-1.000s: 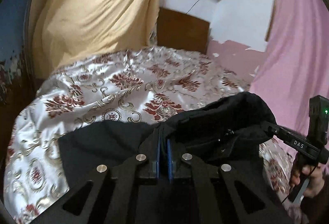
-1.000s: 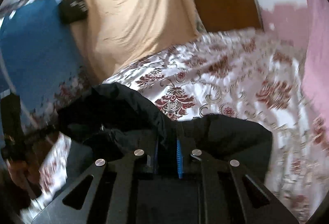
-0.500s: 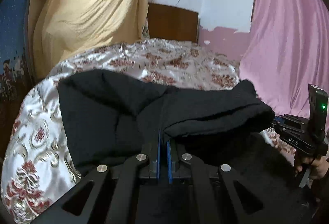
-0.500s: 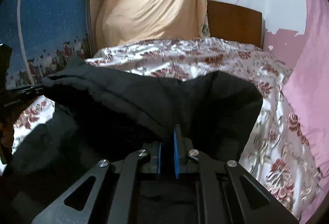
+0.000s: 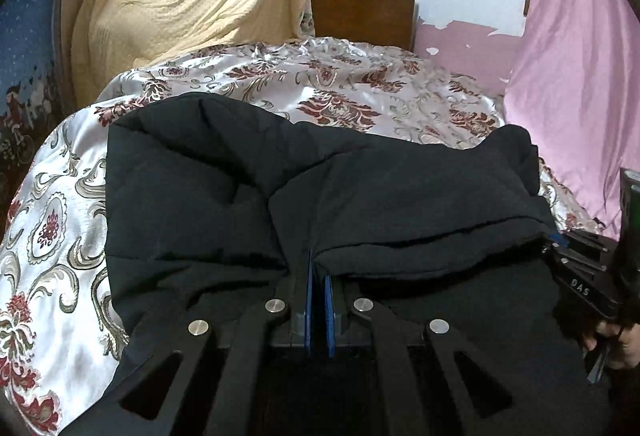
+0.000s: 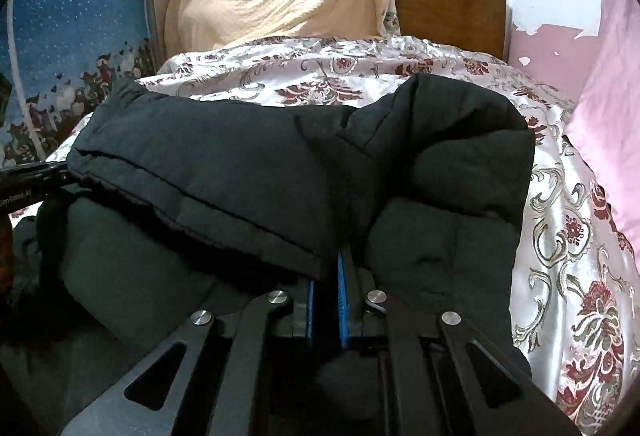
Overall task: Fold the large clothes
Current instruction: 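Fold the held hem toward the collar with both tools and lower it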
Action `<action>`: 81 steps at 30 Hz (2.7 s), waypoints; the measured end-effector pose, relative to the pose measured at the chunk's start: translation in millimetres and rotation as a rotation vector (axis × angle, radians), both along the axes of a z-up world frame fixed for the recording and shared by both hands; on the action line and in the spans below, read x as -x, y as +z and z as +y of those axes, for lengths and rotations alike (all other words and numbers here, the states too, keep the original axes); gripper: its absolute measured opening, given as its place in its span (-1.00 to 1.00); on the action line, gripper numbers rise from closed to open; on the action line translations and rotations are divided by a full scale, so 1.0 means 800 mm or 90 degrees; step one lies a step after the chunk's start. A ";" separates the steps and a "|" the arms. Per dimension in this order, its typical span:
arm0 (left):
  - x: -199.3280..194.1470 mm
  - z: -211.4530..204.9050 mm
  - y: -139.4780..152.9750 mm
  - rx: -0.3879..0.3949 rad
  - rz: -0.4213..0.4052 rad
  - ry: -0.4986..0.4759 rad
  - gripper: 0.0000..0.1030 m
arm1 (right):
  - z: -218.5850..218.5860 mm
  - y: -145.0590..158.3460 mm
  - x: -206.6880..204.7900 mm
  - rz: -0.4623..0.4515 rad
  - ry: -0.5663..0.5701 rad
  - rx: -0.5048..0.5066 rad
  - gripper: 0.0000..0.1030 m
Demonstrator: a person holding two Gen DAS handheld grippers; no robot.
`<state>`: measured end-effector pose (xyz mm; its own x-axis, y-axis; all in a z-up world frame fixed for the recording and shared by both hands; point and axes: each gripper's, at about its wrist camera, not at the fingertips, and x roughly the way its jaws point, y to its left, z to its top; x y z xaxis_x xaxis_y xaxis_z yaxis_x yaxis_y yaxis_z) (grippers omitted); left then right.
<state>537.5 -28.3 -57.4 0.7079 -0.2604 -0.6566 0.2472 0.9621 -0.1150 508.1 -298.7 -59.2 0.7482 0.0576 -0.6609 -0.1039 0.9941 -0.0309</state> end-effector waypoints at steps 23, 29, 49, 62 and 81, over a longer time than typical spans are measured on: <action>0.012 0.036 0.034 0.050 0.042 -0.046 -0.68 | 0.035 0.021 -0.053 0.051 0.018 -0.105 -0.32; 0.020 0.053 0.073 0.125 -0.069 -0.037 -0.09 | 0.032 0.010 -0.038 0.031 0.030 -0.102 -0.32; -0.125 -0.036 -0.039 -0.032 0.075 -0.075 0.06 | 0.027 -0.029 -0.133 0.123 0.105 -0.055 -0.31; -0.119 -0.038 -0.056 -0.027 0.007 -0.043 0.06 | 0.039 -0.050 -0.138 0.054 0.076 -0.027 -0.31; -0.066 0.000 -0.024 0.087 0.016 -0.003 0.83 | 0.027 -0.009 -0.076 -0.036 0.067 -0.032 0.67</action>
<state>590.2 -27.9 -76.3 0.6904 -0.3517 -0.6322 0.2474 0.9360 -0.2505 568.7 -276.9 -66.6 0.7722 0.1698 -0.6123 -0.2067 0.9784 0.0107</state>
